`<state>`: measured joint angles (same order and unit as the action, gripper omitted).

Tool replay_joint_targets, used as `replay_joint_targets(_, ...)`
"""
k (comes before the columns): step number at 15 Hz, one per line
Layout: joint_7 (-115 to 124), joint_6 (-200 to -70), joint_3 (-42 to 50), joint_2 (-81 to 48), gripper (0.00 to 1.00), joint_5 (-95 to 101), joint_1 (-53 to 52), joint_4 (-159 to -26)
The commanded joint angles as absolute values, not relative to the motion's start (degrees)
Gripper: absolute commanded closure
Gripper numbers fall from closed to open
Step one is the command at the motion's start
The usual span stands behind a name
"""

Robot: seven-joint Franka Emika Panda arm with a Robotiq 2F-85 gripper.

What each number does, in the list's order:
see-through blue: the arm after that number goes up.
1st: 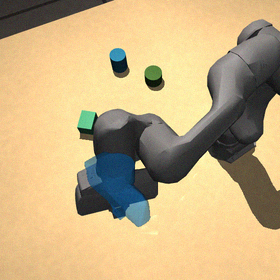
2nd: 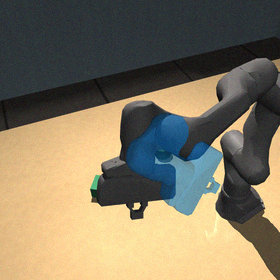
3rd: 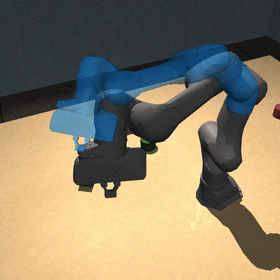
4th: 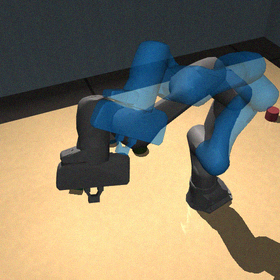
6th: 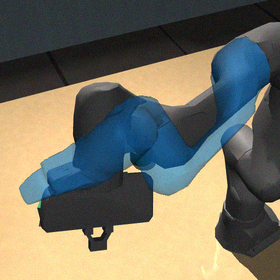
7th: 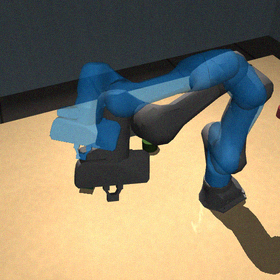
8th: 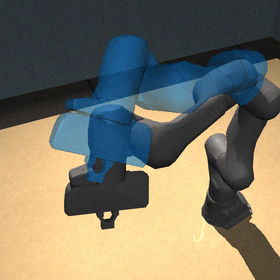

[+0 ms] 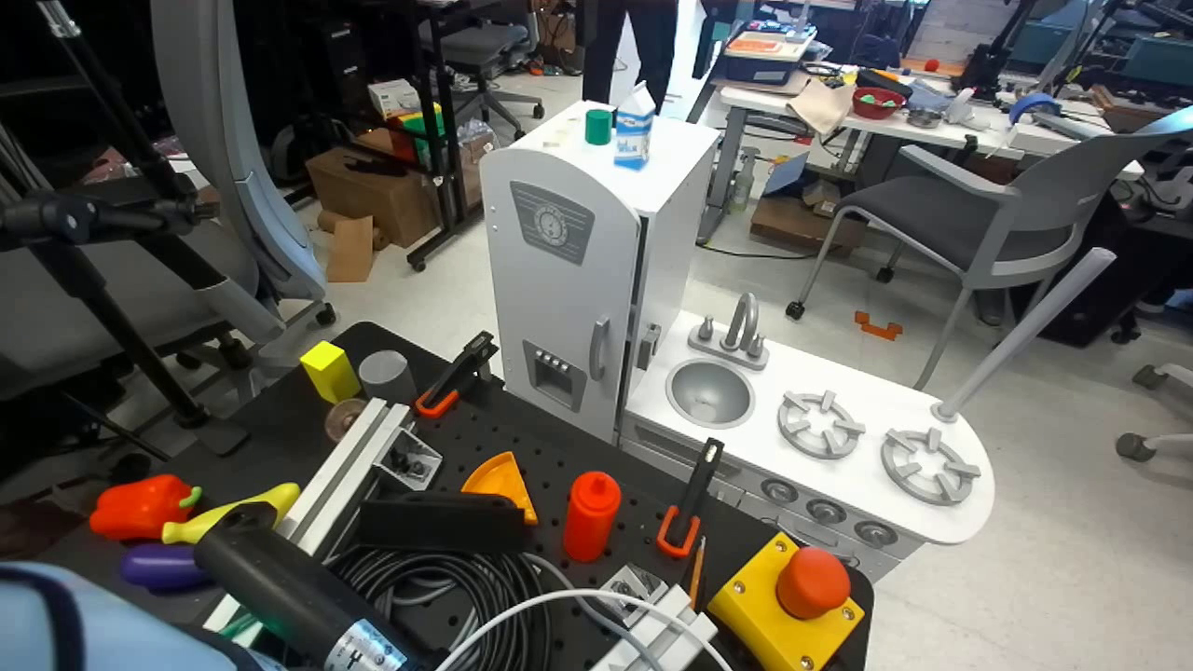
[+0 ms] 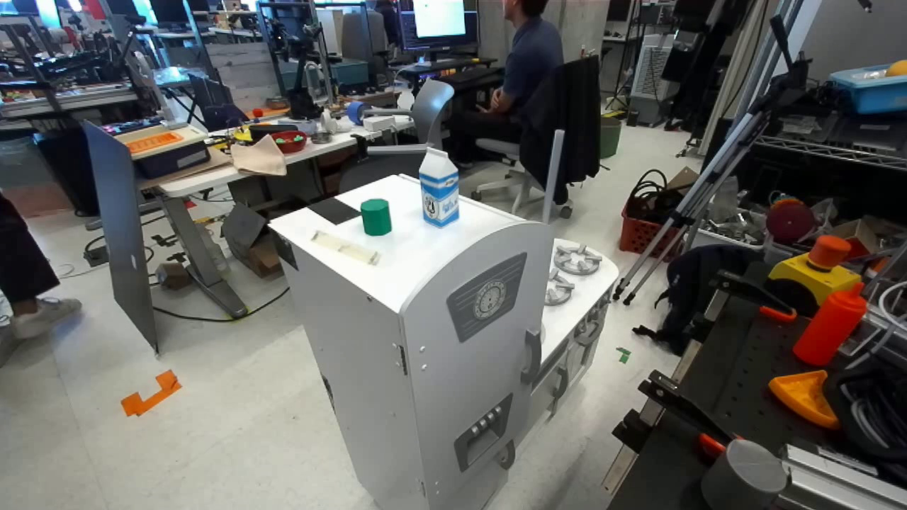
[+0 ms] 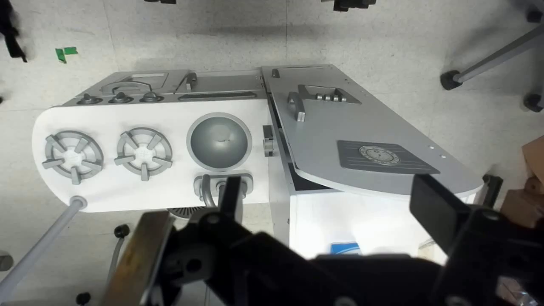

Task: Pick the green object and put it on the right of the cabinet

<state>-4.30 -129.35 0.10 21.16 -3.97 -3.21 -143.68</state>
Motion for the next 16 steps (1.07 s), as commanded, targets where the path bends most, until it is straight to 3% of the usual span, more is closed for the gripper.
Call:
replay_joint_targets(1,-1.85,-128.58,-0.75,16.69,0.00,-6.25,-3.83,-139.41)
replay_joint_targets(16,24.65,-127.60,-6.05,-20.15,0.00,-8.63,-8.80,-101.41)
